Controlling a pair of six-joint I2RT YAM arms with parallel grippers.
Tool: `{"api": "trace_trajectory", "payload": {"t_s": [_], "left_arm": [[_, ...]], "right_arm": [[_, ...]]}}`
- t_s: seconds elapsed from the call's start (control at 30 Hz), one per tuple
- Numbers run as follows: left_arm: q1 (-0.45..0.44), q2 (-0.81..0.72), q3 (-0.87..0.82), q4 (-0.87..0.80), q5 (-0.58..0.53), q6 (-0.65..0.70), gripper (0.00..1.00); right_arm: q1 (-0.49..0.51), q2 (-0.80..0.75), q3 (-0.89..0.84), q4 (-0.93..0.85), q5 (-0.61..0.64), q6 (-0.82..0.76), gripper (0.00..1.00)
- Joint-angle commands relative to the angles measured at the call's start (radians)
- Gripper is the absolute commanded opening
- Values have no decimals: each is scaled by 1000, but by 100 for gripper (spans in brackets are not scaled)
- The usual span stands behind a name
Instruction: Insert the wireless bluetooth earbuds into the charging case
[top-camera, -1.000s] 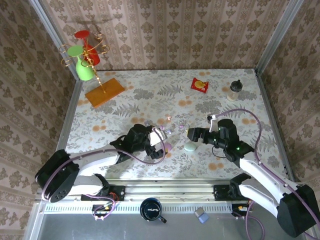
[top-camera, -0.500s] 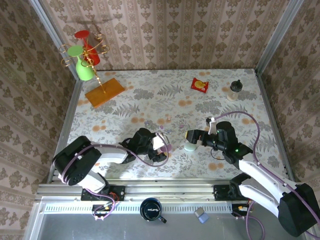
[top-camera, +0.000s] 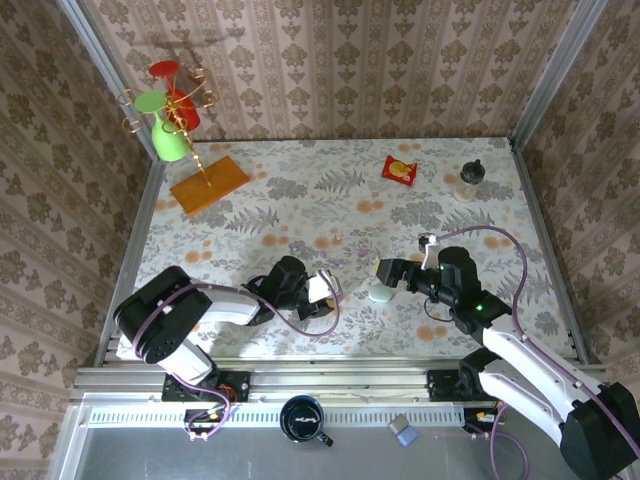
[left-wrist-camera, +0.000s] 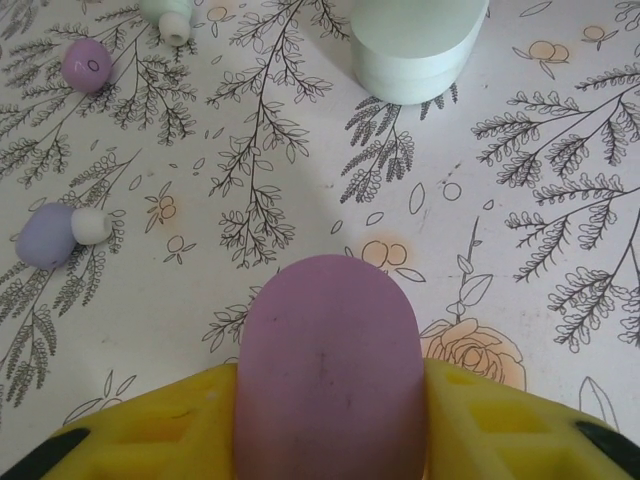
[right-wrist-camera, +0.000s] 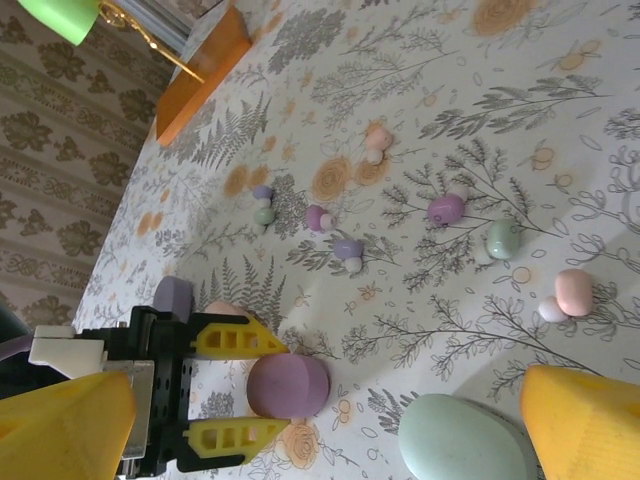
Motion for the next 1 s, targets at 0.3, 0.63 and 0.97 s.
{"api": "trace_trajectory", "payload": {"t_s": [0.3, 0.63, 0.97], "left_arm": [[14, -112, 21, -32, 47, -12, 38], [21, -211, 90, -19, 92, -46, 39], [10, -226, 107, 87, 128, -125, 39]], "right_arm": [[-38, -43, -28, 39, -53, 125, 100], [-21, 120, -37, 348, -261, 427, 96], [94, 321, 36, 478, -335, 470, 75]]}}
